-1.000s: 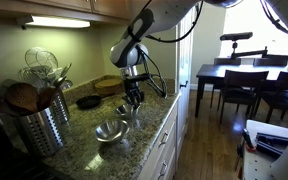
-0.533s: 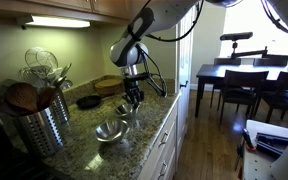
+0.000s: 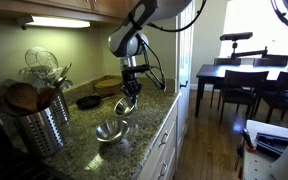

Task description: Stack the metal bowls

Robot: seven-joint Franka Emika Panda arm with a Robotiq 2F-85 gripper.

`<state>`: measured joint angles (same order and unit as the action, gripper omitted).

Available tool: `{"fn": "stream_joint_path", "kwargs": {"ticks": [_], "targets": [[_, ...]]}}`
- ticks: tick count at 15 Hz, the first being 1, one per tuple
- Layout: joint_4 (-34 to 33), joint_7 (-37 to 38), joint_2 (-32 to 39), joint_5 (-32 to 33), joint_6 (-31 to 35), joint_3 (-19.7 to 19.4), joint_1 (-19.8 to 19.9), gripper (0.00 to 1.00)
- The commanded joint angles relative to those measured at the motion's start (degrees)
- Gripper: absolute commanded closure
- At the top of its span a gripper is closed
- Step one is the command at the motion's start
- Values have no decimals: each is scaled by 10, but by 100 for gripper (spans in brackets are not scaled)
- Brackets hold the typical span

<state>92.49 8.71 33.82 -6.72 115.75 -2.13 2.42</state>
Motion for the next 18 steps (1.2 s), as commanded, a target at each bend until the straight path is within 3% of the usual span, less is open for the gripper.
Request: {"fn": "stream_joint_path", "kwargs": {"ticks": [1, 18], "targets": [[44, -11, -47, 7, -8, 0, -3, 91], [54, -185, -71, -79, -58, 57, 20, 91]]}}
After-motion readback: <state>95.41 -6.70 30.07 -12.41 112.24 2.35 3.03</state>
